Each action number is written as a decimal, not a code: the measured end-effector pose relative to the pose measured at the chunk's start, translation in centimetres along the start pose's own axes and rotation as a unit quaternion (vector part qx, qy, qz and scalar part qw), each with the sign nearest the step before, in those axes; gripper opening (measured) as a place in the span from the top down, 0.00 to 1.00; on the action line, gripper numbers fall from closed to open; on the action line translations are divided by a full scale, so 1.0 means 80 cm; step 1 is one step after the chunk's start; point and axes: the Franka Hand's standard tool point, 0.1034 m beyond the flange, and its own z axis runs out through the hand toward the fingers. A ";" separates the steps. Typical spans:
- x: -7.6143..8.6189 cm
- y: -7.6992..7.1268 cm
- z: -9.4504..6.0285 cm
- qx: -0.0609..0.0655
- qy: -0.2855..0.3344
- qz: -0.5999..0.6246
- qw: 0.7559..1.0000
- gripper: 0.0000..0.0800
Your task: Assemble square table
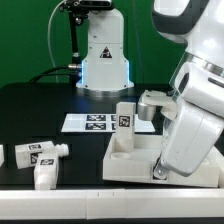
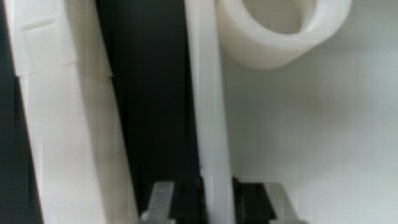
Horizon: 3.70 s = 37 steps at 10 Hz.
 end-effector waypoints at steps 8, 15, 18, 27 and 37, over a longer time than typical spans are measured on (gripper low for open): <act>0.023 0.031 -0.009 -0.020 -0.005 -0.026 0.999 0.92; 0.003 0.042 -0.024 -0.034 -0.029 -0.035 0.998 0.51; -0.078 0.060 -0.066 -0.034 -0.038 0.107 0.993 0.23; -0.179 0.061 -0.019 0.072 0.014 0.472 0.879 0.19; -0.216 0.014 0.068 0.189 0.021 0.648 0.738 0.19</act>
Offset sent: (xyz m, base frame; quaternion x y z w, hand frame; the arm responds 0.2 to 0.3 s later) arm 0.0293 0.0331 -0.0071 -0.0064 0.0529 -0.0165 0.9984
